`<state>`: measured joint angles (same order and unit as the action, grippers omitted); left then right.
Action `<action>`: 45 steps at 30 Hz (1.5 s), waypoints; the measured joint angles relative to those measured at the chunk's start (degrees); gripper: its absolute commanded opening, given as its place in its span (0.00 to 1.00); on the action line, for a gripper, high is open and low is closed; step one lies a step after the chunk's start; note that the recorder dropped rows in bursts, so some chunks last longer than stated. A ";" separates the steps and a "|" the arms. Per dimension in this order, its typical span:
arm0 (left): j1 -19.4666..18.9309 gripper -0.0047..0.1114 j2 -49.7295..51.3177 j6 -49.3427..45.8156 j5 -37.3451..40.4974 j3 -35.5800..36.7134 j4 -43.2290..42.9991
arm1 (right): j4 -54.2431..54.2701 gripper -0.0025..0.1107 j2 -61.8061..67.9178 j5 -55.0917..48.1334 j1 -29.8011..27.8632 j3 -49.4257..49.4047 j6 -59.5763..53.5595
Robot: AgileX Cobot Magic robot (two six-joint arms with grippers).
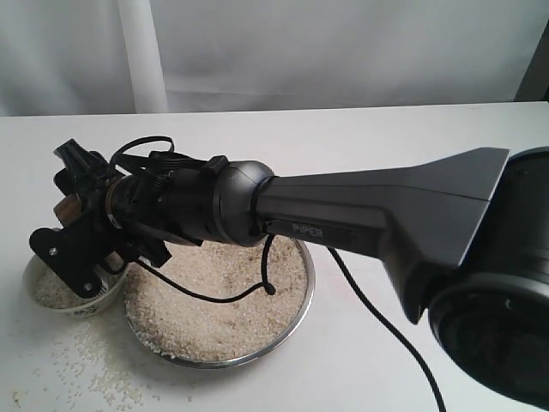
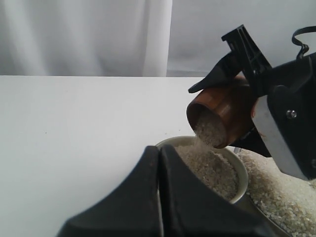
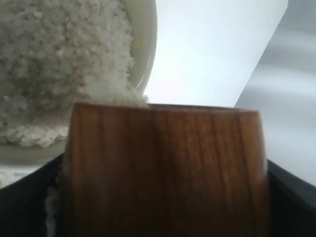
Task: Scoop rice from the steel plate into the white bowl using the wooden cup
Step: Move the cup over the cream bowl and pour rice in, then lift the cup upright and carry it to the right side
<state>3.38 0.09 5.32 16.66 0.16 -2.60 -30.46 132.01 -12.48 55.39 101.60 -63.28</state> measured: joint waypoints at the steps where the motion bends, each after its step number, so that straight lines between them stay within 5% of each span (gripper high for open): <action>1: 0.00 0.04 0.00 0.00 0.00 0.00 0.00 | -0.12 0.02 0.00 0.13 0.00 0.00 -0.34; 45: 0.00 0.04 0.00 0.00 0.00 0.00 0.00 | -8.19 0.02 0.00 4.88 1.15 0.00 -19.00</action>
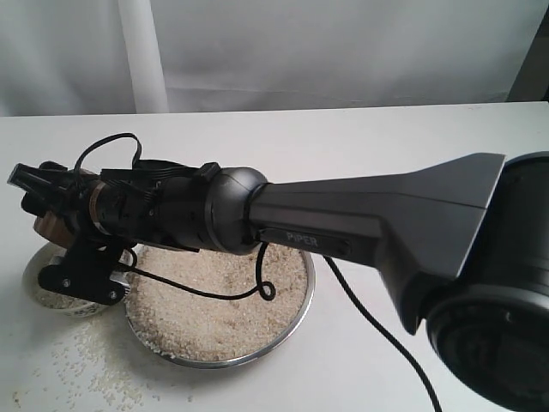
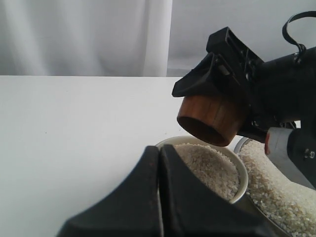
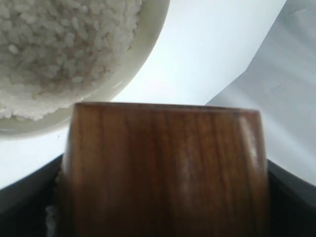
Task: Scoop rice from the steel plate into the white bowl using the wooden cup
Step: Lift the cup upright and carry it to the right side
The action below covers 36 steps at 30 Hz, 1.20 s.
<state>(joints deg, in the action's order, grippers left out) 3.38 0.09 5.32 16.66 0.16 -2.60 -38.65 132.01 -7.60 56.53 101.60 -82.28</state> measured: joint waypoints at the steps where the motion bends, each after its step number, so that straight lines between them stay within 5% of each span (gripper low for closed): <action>1: 0.00 0.04 0.00 0.00 0.00 0.00 0.00 | 0.00 0.02 0.00 0.00 0.00 0.00 0.00; 10: 0.00 0.04 0.00 0.00 0.00 0.00 0.00 | 4.47 0.02 0.00 0.00 0.00 0.00 6.69; 14: 0.00 0.04 0.00 0.00 0.00 0.00 0.00 | 9.40 0.02 -0.16 0.00 0.00 0.00 21.23; 20: 0.00 0.04 0.00 0.00 0.00 0.00 0.00 | 12.15 0.02 -4.40 0.89 0.00 0.03 59.18; 36: 0.00 0.04 0.00 0.00 0.00 0.00 0.00 | 16.84 0.02 -26.20 24.90 -7.47 -31.00 62.98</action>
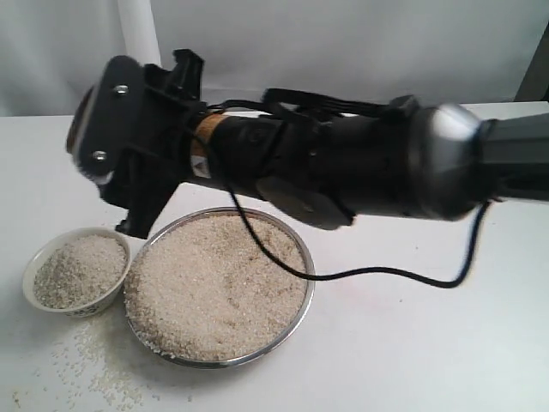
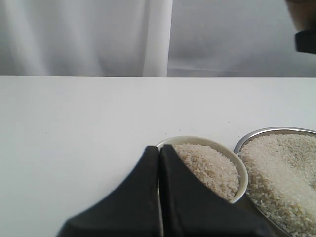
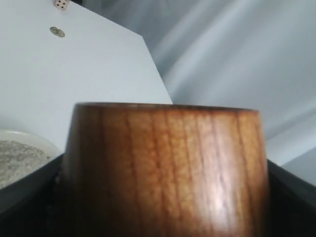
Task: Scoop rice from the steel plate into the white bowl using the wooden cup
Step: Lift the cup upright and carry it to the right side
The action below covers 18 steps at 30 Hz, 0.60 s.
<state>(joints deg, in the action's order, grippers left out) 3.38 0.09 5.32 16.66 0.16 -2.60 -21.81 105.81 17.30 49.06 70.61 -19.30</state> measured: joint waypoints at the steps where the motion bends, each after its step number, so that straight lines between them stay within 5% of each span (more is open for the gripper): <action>1: 0.00 0.04 0.00 0.00 0.00 0.00 0.00 | 0.12 0.02 -1.40 1.62 -0.73 -2.24 0.00; 18: 0.00 0.04 0.00 0.00 0.00 0.00 0.00 | 11.73 0.02 -26.02 22.61 -15.13 -36.06 1.11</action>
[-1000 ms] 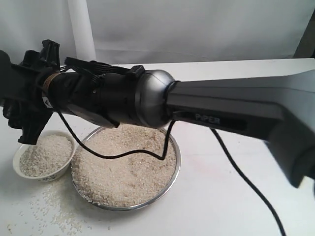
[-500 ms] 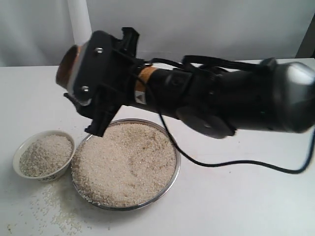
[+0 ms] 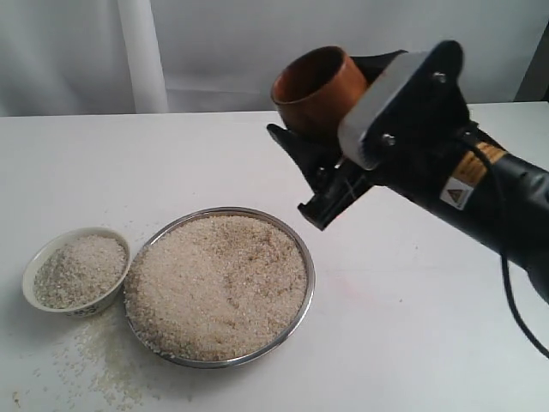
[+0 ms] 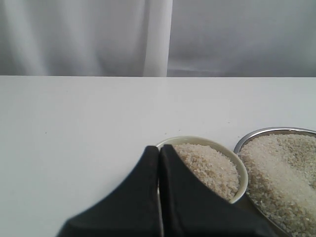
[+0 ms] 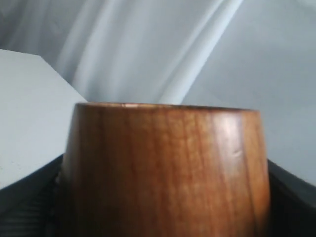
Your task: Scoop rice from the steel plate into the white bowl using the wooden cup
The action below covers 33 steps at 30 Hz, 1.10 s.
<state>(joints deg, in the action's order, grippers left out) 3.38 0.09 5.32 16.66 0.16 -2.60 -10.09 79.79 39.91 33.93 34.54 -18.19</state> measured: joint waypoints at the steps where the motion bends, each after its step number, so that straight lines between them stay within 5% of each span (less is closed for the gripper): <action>1: 0.00 0.04 0.00 0.00 0.00 0.00 0.00 | 1.94 0.02 -0.95 2.07 -1.67 -2.93 0.61; 11: 0.00 0.04 0.00 0.00 0.00 0.00 0.00 | 20.11 0.02 2.22 11.48 -8.25 -12.34 3.08; 20: 0.00 0.04 0.00 0.00 0.00 0.00 0.00 | 23.96 0.02 20.17 21.78 -8.25 -12.24 3.28; 33: 0.00 0.04 0.00 0.00 0.00 0.00 0.00 | 24.39 0.02 27.22 28.51 -8.25 -12.01 4.73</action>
<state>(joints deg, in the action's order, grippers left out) 3.38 0.09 5.32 16.66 0.16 -2.60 14.30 107.01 68.42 25.68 22.53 -13.46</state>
